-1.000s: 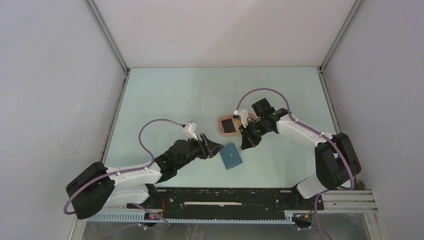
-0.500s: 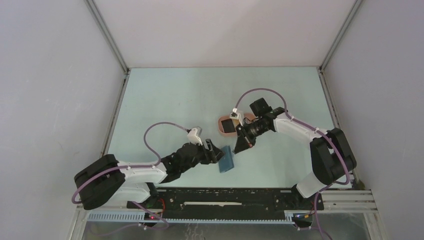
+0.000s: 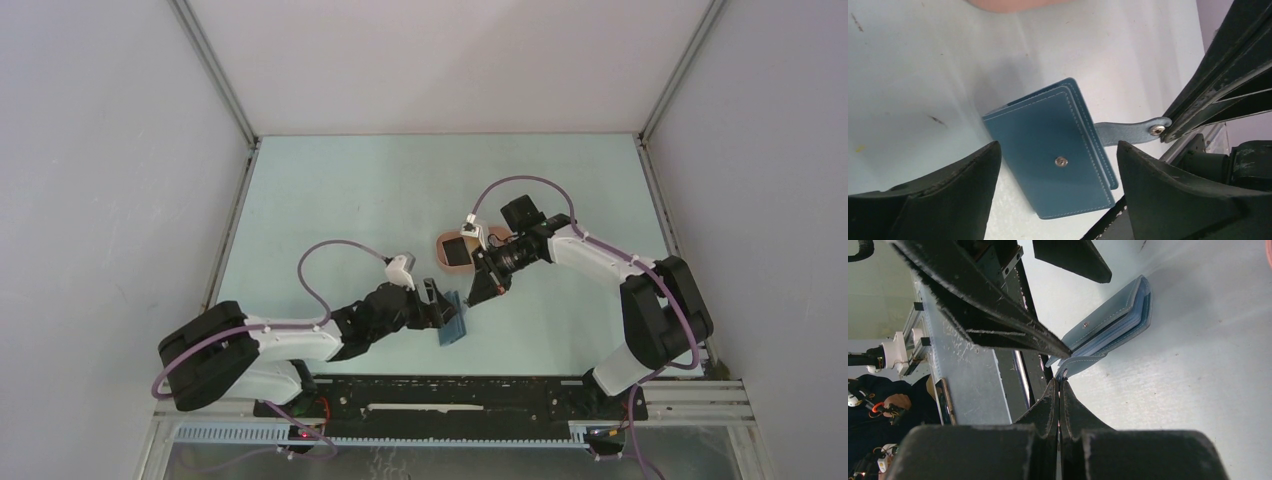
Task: Put the credit cards into the card holder
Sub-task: Open the card holder at the center of the board.
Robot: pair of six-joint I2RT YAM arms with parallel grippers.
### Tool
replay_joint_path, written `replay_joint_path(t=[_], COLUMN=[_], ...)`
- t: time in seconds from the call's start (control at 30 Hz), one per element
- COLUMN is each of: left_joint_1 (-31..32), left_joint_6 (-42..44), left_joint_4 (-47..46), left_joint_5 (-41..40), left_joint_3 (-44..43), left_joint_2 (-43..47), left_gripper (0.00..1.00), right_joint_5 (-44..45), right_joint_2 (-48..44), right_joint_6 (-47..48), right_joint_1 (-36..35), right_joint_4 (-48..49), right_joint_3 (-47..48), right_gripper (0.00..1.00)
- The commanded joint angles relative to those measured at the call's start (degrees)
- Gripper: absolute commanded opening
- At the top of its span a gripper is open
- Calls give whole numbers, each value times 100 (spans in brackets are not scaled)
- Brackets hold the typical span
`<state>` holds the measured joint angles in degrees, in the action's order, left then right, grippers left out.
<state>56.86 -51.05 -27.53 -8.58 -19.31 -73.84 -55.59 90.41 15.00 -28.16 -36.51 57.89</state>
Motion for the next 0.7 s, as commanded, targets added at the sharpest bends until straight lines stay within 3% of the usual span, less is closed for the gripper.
replay_joint_path(t=[0.0, 0.23, 0.67], left_joint_1=[132, 229, 229], left_joint_6=[163, 299, 611], left_joint_4=[263, 1188, 2189], left_joint_5=[-201, -602, -1087], left_joint_3=[-417, -837, -1013], left_joint_2=[44, -171, 158], left_gripper=[92, 97, 76], right_joint_5=[-152, -127, 466], right_joint_2=[-127, -135, -153], right_joint_6=[-103, -112, -165], right_joint_1=[4, 12, 111], right_joint_4=[117, 118, 146], right_joint_3=[202, 201, 192], right_gripper=[0, 0, 0])
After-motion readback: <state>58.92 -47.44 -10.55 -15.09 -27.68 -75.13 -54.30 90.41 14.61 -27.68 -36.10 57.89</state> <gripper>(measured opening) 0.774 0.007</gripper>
